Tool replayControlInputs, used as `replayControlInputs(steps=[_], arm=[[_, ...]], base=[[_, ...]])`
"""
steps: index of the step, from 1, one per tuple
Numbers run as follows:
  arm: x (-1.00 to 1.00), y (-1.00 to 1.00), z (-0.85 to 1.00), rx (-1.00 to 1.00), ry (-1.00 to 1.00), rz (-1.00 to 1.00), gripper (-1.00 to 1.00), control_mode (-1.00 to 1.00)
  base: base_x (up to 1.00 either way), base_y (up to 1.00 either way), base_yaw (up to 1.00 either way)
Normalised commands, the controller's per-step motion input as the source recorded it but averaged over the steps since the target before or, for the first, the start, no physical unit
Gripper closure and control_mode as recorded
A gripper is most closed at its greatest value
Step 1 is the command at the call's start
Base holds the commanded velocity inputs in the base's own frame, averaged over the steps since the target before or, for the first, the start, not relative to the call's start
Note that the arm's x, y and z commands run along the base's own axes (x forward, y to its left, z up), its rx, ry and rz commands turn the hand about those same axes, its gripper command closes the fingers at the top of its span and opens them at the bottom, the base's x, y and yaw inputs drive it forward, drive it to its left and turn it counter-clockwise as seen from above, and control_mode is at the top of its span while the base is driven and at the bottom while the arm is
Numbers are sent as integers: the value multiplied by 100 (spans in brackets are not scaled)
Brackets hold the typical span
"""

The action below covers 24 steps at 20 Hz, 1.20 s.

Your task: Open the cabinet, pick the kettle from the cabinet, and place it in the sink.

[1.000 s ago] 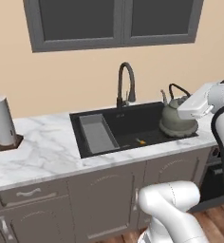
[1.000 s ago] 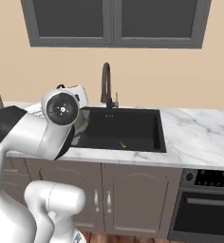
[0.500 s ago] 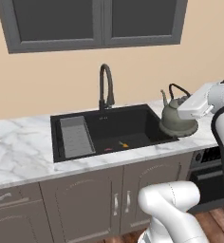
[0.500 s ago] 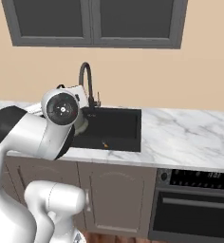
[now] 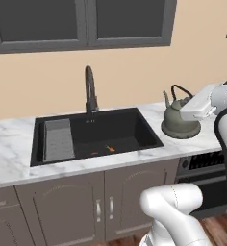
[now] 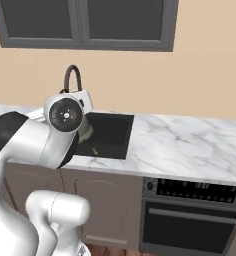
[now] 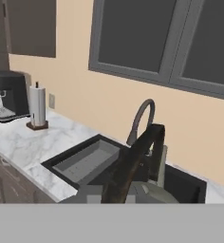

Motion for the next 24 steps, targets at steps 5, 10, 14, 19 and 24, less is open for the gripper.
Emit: replayControlInputs(steps=[5, 10, 14, 19, 24], arm=[[0, 0, 0, 0, 0, 0, 100, 100], [0, 0, 0, 0, 0, 0, 100, 100], [0, 0, 0, 0, 0, 0, 100, 100], [0, 0, 0, 0, 0, 0, 100, 100], [0, 0, 0, 0, 0, 0, 100, 100]], base=[[11, -53, 9], [14, -40, 18], [16, -29, 13], [36, -13, 7], [41, -5, 0]])
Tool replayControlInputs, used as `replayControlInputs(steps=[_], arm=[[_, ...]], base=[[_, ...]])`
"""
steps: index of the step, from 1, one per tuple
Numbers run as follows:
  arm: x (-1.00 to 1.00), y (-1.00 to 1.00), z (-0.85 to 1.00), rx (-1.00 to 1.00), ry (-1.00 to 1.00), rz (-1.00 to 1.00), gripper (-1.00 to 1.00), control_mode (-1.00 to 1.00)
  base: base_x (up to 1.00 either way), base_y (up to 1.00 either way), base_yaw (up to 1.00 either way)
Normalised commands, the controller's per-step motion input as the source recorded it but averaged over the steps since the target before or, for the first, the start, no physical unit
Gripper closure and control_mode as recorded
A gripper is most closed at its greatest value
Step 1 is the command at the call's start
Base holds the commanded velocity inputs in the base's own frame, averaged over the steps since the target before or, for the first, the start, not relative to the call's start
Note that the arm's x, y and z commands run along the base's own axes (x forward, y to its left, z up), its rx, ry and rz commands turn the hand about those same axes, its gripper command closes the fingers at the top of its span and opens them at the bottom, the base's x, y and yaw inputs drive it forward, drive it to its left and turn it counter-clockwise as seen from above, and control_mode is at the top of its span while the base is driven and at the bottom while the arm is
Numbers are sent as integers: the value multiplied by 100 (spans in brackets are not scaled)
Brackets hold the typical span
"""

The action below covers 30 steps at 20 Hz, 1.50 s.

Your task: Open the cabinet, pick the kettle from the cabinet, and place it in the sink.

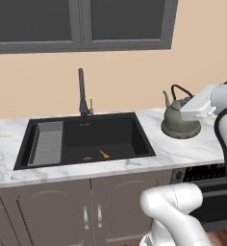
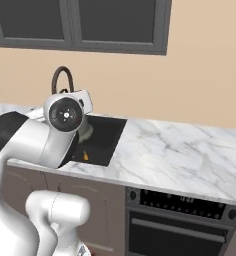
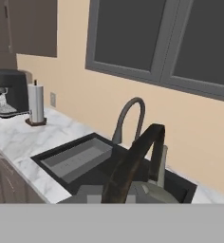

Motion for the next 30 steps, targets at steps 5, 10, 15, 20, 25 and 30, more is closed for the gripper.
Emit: replayControlInputs(steps=[5, 10, 15, 20, 25, 30], arm=[[0, 0, 0, 0, 0, 0, 100, 100], [0, 0, 0, 0, 0, 0, 100, 100], [0, 0, 0, 0, 0, 0, 100, 100], [0, 0, 0, 0, 0, 0, 100, 100], [0, 0, 0, 0, 0, 0, 100, 100], [0, 0, 0, 0, 0, 0, 100, 100]], base=[[24, -2, 0], [11, -11, 0], [33, -8, -1], [43, -4, -1], [18, -13, 0], [0, 0, 0]])
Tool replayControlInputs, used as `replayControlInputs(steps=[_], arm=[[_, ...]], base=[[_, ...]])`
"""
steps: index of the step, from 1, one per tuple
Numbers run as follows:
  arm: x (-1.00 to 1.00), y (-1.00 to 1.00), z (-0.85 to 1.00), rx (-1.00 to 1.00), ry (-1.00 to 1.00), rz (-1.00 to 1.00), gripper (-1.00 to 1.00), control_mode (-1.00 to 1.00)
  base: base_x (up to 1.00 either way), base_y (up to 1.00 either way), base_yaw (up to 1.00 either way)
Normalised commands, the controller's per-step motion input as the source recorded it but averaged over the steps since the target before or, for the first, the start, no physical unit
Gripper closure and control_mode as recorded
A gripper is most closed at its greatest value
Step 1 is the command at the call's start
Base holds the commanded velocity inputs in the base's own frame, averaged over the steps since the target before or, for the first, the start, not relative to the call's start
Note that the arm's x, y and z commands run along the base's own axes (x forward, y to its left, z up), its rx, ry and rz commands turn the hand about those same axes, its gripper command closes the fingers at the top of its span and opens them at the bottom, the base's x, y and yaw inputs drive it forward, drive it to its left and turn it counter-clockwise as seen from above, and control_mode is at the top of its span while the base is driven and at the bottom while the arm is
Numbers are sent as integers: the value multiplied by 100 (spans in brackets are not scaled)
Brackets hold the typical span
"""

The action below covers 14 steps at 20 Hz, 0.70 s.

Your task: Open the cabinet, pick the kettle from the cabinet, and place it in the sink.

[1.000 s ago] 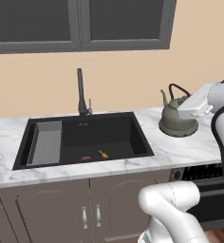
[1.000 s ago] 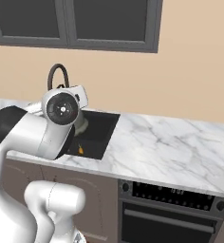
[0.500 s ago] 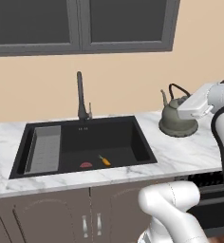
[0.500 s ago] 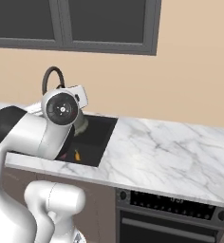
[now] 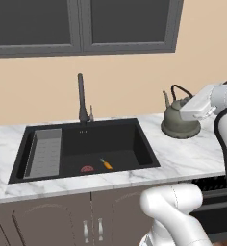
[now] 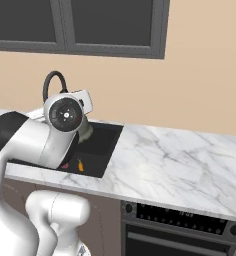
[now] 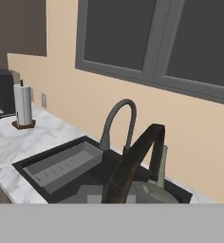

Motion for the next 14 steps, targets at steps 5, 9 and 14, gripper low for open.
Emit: replayControlInputs(steps=[5, 9, 14], arm=[[0, 0, 0, 0, 0, 0, 100, 100], [0, 0, 0, 0, 0, 0, 100, 100], [0, 0, 0, 0, 0, 0, 100, 100]], base=[[0, 0, 0], [0, 0, 0], [0, 0, 0]])
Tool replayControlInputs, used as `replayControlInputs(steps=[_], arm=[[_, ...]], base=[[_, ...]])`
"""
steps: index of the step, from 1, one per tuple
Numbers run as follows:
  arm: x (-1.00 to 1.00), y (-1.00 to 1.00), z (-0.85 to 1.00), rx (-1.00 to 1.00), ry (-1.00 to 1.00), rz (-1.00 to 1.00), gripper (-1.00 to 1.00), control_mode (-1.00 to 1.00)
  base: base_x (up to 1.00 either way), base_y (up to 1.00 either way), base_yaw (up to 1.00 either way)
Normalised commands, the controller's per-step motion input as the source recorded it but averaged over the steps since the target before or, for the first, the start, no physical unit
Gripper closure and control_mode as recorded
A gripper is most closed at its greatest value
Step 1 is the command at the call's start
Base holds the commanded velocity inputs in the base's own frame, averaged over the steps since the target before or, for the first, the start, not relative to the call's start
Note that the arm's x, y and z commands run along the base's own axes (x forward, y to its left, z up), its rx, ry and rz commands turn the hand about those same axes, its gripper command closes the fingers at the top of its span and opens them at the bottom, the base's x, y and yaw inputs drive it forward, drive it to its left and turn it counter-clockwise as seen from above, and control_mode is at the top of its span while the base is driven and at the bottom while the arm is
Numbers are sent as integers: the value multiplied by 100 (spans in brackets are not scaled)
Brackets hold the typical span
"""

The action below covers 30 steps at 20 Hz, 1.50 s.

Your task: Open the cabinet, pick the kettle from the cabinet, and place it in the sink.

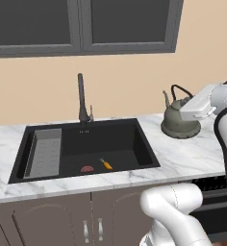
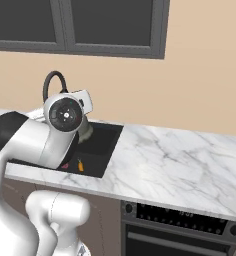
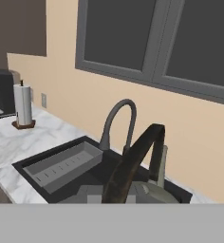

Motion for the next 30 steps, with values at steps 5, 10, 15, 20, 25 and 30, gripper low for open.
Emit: replayControlInputs(steps=[5, 10, 15, 20, 25, 30], arm=[[0, 0, 0, 0, 0, 0, 100, 100], [0, 0, 0, 0, 0, 0, 100, -100], [0, 0, 0, 0, 0, 0, 100, -100], [-3, 0, 0, 0, -3, 0, 100, -100], [16, -3, -4, 0, 17, -2, 100, -100], [33, -5, 0, 5, 26, 13, 100, -100]], base=[[0, 0, 0], [0, 0, 0], [0, 0, 0], [0, 0, 0], [0, 0, 0], [0, 0, 0]])
